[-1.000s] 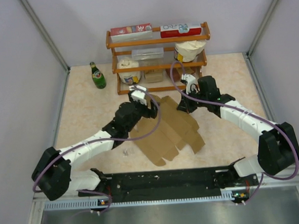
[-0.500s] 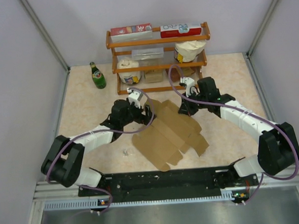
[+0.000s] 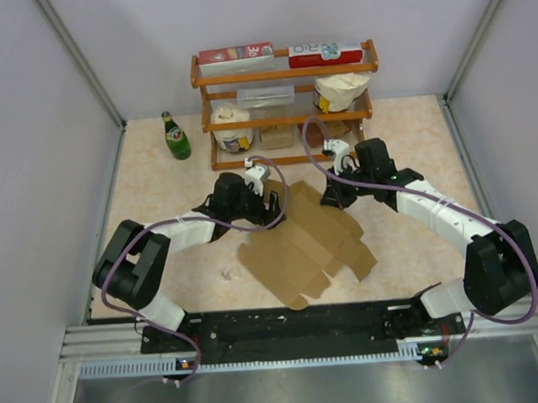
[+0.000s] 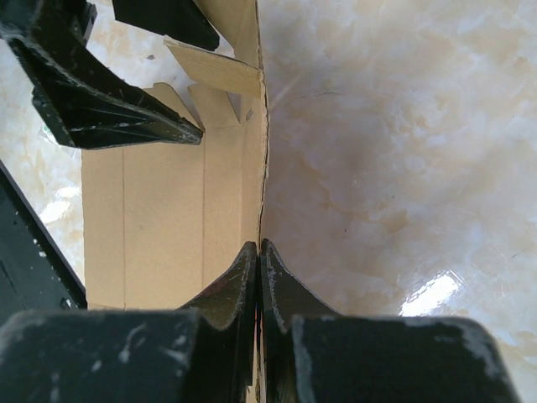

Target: Fold the paper box

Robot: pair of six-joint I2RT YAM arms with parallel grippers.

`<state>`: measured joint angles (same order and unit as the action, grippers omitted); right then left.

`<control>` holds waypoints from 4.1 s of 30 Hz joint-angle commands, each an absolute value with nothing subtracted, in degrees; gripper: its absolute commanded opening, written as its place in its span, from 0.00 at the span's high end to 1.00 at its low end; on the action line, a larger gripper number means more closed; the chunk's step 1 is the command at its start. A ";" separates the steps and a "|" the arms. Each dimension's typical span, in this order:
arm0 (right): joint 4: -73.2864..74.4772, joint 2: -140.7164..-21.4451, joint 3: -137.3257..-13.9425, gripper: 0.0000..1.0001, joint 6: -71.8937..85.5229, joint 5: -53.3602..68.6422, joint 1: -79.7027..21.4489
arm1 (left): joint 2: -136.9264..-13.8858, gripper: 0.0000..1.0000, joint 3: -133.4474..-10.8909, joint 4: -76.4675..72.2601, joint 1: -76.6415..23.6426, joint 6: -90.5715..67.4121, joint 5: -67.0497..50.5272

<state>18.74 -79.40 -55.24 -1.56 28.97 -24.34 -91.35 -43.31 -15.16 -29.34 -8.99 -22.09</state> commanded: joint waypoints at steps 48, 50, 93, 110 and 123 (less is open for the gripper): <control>15.91 -82.00 -57.92 1.00 -0.53 28.74 -24.87 | -92.19 0.66 -46.67 -12.83 -36.82 -10.37 -23.47; 15.91 -82.09 -58.01 1.00 -0.53 28.74 -24.96 | -93.07 0.67 -46.84 -12.83 -36.91 -10.55 -23.55; 14.33 -79.28 -57.75 1.00 -0.44 21.19 -25.13 | -75.25 0.84 -47.03 -4.83 -33.50 -10.28 -15.82; 17.04 -79.10 -56.86 1.00 -3.60 12.65 -27.95 | -70.13 0.70 -40.25 -18.09 -13.98 -17.92 -22.05; 19.60 -79.63 -59.76 1.00 -14.49 11.96 -32.08 | -86.21 0.66 -51.59 -21.26 -12.22 -18.98 -32.16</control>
